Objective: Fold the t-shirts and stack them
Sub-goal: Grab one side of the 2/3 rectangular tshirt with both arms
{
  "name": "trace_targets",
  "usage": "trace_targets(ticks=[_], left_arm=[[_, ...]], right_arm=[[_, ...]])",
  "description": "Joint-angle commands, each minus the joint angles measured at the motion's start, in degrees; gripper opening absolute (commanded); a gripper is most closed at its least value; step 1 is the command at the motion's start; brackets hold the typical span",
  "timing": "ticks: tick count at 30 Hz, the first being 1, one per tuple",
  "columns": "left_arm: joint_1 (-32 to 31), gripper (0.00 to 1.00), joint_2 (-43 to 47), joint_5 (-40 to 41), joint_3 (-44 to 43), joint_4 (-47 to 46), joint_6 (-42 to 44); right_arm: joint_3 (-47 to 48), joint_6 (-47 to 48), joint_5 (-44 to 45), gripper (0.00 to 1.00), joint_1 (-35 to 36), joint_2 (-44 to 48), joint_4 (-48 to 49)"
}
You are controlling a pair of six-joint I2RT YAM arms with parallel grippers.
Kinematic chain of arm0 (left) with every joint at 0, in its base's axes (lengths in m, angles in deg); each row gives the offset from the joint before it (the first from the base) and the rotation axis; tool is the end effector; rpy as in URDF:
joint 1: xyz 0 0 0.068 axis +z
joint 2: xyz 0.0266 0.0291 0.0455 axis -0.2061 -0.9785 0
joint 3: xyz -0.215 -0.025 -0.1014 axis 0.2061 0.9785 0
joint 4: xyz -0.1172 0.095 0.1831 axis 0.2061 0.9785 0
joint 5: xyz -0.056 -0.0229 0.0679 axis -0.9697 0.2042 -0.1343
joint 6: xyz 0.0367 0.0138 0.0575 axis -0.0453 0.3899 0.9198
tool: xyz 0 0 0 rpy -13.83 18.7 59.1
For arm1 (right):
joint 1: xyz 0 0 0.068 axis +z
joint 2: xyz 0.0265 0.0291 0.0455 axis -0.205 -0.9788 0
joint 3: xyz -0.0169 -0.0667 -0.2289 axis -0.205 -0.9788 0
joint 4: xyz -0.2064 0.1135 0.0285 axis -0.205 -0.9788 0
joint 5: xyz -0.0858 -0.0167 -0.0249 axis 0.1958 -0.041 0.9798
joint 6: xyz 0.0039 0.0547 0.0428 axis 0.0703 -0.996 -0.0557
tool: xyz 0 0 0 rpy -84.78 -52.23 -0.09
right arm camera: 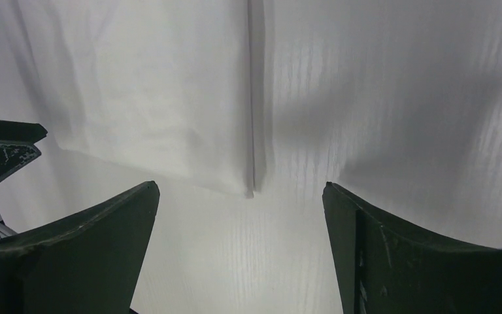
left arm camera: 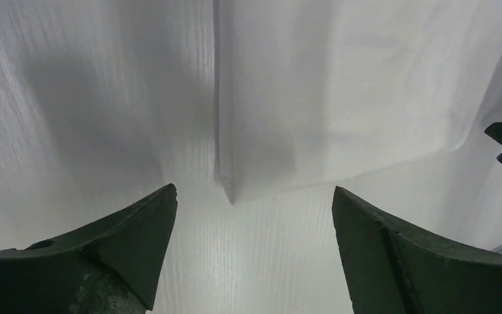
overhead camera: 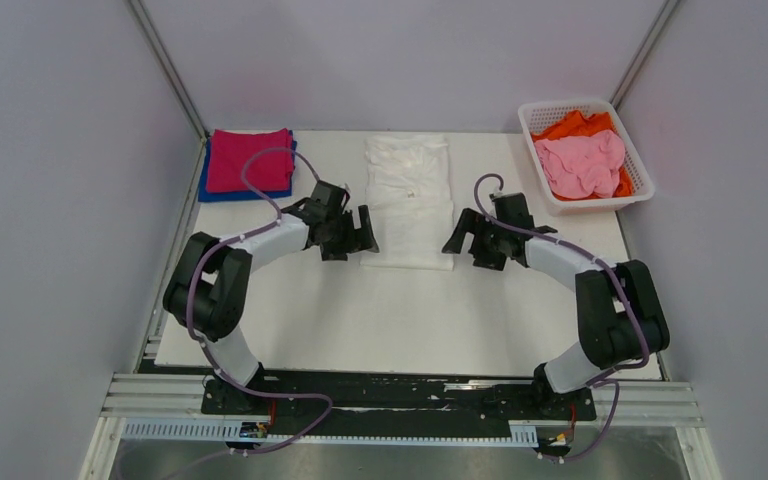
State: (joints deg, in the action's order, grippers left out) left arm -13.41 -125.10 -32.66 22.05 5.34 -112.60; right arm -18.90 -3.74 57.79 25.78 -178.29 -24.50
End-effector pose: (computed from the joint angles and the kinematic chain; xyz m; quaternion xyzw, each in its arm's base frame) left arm 0.3046 -0.1557 0.1529 -0.0751 0.9463 -0.2342 0.2097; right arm 0.2871 0.0874 0.1458 0.0901 0.9364 0.2402 0.2395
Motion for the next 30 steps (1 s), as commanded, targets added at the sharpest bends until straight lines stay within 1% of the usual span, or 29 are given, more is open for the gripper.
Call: trace_targets(ticks=[1,4,8,9,10,13,16,18,19,23,30], left_arm=[[-0.4,0.92,2.0,0.5,4.1,-3.6,-2.4],[-0.5,0.86,0.6,0.3,6.0,-5.1,-3.3],[-0.6,0.8,-1.8,0.0,6.7,-6.4,-4.3],[-0.6,0.79,-2.2,0.0,6.7,-6.7,-4.5],[-0.6,0.76,-3.0,-0.1,6.7,-6.8,-4.6],[-0.6,0.69,-4.1,-1.0,6.2,-6.8,-4.3],[-0.8,0.57,-4.1,-1.4,7.0,-6.8,-4.2],[-1.0,0.51,-3.7,-1.2,7.8,-6.5,-4.1],[-1.3,0.5,-3.4,-0.3,8.5,-6.1,-4.1],[-2.4,0.47,-3.5,2.8,9.7,-4.4,-4.1],[-2.8,0.38,-6.1,3.0,9.2,-4.5,-4.3]], right_arm=[[-3.0,-3.8,-3.9,0.94,0.8,0.8,3.7],[-3.5,-4.5,-3.6,0.91,1.4,0.2,4.2],[-3.8,-5.3,-3.1,0.85,1.9,-0.7,4.7],[-3.9,-5.3,-2.9,0.81,2.0,-1.0,4.8],[-3.9,-5.3,-2.7,0.77,2.0,-1.4,4.8],[-4.3,-5.9,-2.6,0.7,2.0,-2.3,4.8],[-4.5,-6.4,-2.9,0.61,2.0,-3.0,4.8],[-4.9,-6.5,-3.1,0.57,2.2,-3.4,4.8],[-5.1,-6.6,-3.2,0.55,2.3,-3.4,4.7],[-5.9,-6.7,-2.5,0.51,2.4,-4.2,4.7],[-4.9,-7.1,-2.6,0.47,3.0,-6.7,5.2]])
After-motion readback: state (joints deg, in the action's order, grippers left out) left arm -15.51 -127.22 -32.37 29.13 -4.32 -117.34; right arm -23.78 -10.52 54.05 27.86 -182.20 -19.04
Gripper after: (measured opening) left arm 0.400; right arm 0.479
